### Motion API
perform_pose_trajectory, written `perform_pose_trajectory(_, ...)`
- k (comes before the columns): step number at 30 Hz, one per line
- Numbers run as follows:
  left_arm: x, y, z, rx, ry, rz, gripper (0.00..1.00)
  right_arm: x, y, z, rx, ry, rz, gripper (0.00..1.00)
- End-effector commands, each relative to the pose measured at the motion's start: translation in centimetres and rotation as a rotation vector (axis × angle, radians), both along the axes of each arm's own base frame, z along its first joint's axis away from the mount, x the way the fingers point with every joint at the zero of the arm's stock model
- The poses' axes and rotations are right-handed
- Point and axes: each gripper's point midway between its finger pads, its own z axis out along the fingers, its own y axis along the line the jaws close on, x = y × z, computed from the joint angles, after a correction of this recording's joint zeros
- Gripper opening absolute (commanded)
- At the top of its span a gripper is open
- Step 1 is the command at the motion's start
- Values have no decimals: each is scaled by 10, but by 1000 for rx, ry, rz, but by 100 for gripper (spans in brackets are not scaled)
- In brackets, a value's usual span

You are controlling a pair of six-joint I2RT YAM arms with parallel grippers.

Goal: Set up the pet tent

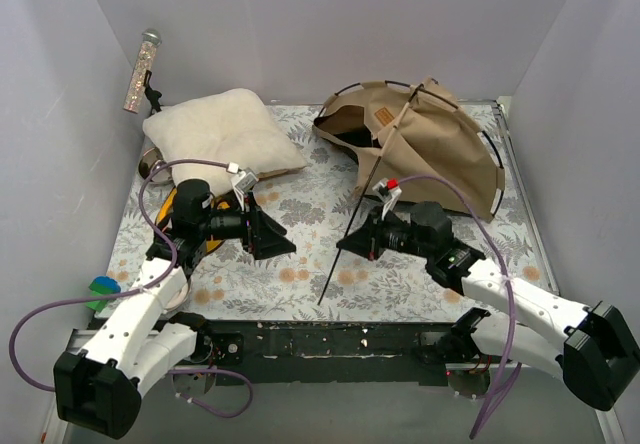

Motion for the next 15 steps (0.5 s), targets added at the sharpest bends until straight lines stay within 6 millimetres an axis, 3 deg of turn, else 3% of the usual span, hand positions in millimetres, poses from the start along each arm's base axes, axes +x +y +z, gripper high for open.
perform_pose_trajectory(1, -36, -9, 13, -27, -101, -191, 91, 22, 9, 90, 120, -190, -45, 1)
perform_pose_trajectory(6, -57, -27, -7, -32, -20, -250, 84, 26, 15, 116, 158, -217, -40, 1)
perform_pose_trajectory(15, -82, -47, -17, -47, 1, -339, 69, 28, 22, 165, 212, -258, -17, 1)
